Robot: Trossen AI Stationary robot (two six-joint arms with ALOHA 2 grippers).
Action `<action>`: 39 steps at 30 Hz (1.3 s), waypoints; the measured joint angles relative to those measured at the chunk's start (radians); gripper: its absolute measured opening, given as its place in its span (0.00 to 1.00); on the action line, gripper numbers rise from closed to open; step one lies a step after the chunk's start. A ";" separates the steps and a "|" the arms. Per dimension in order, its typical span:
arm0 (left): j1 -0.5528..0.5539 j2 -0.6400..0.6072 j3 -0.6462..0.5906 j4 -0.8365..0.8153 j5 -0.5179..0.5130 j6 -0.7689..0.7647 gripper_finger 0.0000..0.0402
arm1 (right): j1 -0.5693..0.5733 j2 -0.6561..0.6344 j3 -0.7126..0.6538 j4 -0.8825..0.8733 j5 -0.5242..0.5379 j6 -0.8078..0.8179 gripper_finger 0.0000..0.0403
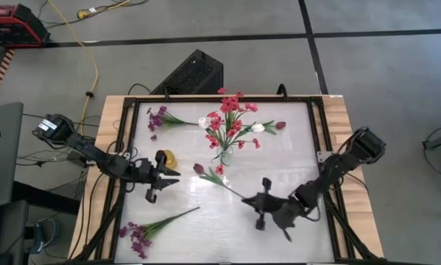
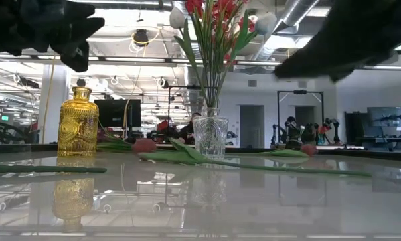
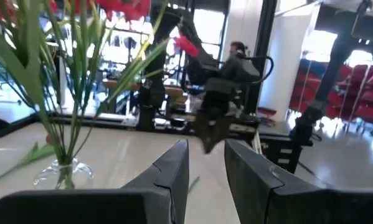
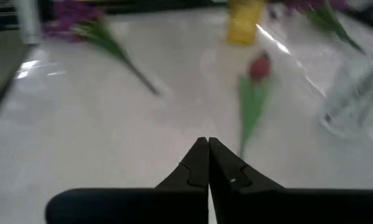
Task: Sort flowers into vase by color
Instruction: Put the bottom red tulip into the yellow vase
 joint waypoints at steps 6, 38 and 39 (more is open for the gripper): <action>0.000 0.005 0.064 -0.107 0.016 0.009 0.23 | -0.118 0.058 0.007 0.001 -0.178 0.026 0.18; 0.003 0.004 0.104 -0.281 -0.003 0.046 0.23 | -0.321 0.249 0.121 -0.102 -0.463 0.032 0.33; 0.003 0.004 0.104 -0.284 -0.003 0.050 0.23 | -0.316 0.249 0.120 -0.106 -0.452 0.034 0.28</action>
